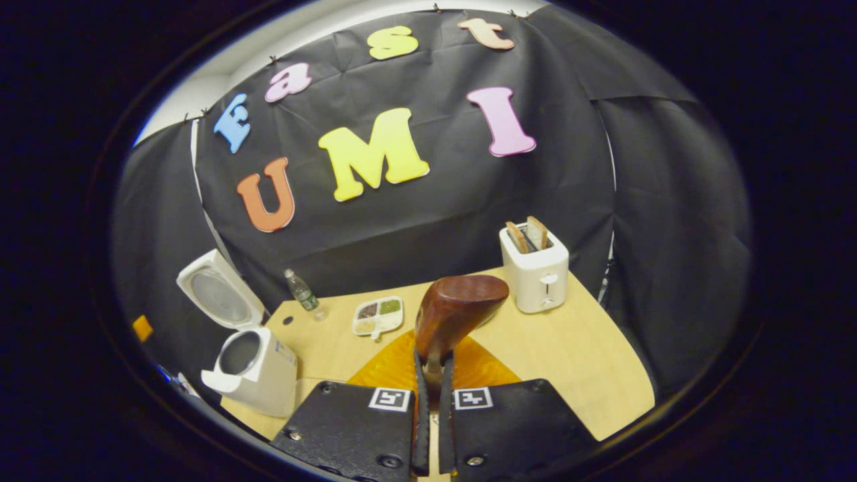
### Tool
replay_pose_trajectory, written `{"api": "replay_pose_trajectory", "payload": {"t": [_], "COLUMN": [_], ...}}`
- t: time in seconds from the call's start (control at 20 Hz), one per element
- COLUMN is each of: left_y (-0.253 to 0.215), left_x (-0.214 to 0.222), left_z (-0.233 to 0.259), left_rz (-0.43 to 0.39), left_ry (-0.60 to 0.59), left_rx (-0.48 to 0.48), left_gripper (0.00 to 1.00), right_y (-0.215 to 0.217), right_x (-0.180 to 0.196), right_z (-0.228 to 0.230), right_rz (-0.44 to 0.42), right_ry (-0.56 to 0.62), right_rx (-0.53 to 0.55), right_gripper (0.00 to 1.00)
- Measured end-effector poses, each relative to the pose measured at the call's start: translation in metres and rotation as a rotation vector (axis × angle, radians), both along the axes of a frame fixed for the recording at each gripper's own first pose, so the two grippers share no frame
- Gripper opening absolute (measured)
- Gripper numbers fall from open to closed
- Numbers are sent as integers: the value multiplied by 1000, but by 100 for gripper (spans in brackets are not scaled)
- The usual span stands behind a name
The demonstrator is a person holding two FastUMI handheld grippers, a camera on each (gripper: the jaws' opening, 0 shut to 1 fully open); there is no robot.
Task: Close the left gripper, press the button to open the rice cooker; take a wooden spoon from the chopstick holder with the right hand, scoop a spoonful of rice and pour it into the rice cooker, then put the wooden spoon back into the chopstick holder.
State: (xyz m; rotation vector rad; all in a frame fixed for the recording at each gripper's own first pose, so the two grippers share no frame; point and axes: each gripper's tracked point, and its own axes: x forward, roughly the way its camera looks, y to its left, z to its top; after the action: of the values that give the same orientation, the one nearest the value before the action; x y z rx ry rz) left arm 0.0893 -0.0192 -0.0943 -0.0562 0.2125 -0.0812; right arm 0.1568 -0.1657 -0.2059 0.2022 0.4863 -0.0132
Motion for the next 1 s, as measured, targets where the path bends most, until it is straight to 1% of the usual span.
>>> {"api": "replay_pose_trajectory", "payload": {"t": [0.1,0.25,0.45,0.7,0.9,0.95,1.0], "left_y": [-2,-3,-6,-5,-6,-9,-9], "left_x": [5,10,9,7,9,10,10], "left_z": [-2,-8,-14,-18,-21,-21,-20], "left_rz": [4,24,31,45,45,43,42], "left_ry": [14,35,60,86,96,96,95], "left_rx": [9,9,32,42,51,52,54], "left_gripper": [94,94,95,94,95,95,95], "right_y": [-1,2,1,-3,-4,-6,-5], "right_x": [0,3,10,17,22,22,22], "right_z": [-23,-57,-92,-119,-132,-135,-137], "right_rz": [9,26,19,4,-7,-14,-15], "right_ry": [30,73,117,147,163,168,169], "right_rx": [-25,-13,-5,15,55,62,70], "right_gripper": [11,11,11,13,15,18,18]}}
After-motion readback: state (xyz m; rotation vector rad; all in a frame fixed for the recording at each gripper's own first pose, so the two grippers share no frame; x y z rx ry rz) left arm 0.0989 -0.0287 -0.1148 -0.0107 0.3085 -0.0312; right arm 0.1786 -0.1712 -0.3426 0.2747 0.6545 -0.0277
